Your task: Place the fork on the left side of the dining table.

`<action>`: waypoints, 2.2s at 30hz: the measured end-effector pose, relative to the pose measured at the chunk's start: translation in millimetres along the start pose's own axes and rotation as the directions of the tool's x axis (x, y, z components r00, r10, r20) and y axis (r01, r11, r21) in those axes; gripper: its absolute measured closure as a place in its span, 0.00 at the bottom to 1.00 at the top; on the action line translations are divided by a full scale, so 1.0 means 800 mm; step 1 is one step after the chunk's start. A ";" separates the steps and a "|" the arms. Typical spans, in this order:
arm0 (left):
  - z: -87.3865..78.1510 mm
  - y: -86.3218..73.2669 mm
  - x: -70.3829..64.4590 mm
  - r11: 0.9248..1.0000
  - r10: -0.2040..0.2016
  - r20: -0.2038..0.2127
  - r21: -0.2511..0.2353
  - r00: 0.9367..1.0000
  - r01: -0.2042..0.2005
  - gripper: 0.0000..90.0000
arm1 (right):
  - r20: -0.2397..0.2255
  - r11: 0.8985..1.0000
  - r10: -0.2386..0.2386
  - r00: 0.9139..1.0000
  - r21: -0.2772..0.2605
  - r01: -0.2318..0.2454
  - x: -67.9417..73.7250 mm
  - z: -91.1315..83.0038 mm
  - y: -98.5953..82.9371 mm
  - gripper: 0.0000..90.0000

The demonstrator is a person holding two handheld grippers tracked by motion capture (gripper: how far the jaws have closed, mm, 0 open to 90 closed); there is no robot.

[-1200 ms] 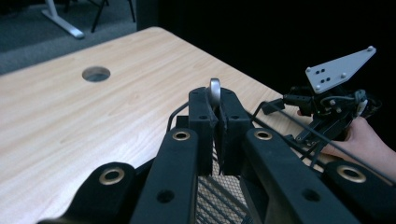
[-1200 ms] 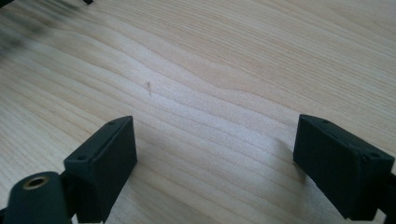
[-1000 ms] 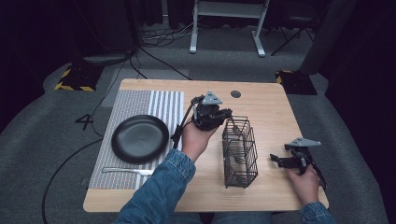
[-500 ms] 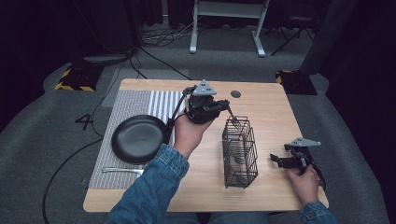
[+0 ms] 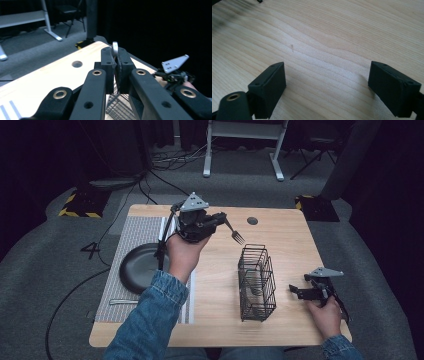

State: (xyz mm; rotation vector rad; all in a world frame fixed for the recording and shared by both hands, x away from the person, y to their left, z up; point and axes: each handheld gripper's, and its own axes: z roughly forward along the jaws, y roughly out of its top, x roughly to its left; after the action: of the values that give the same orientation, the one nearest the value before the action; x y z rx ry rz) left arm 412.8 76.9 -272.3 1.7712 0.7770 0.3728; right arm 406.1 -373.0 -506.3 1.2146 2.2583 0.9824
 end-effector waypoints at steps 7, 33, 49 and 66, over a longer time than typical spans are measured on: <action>-0.020 0.006 0.034 0.998 -0.048 -0.075 -0.041 0.996 0.046 0.96 | 0.000 1.000 0.000 1.000 0.000 0.000 0.000 0.000 0.000 0.16; -0.066 0.000 0.125 0.982 -0.180 -0.260 -0.107 0.949 0.157 0.96 | 0.001 1.000 0.002 1.000 -0.001 -0.002 -0.001 0.000 0.000 0.17; -0.081 -0.014 0.179 0.953 -0.295 -0.309 -0.162 0.904 0.256 0.96 | 0.001 1.000 0.002 1.000 -0.001 -0.002 -0.001 0.000 0.000 0.17; -0.061 -0.041 0.210 0.943 -0.331 -0.376 -0.111 0.865 0.313 0.96 | 0.002 1.000 0.003 1.000 -0.001 -0.003 0.000 0.000 0.000 0.17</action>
State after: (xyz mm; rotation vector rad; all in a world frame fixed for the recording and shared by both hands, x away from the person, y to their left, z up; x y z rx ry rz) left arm 496.7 230.2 -307.7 1.5025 1.3199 0.5209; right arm 406.5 -373.1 -506.3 1.2184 2.2543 0.9833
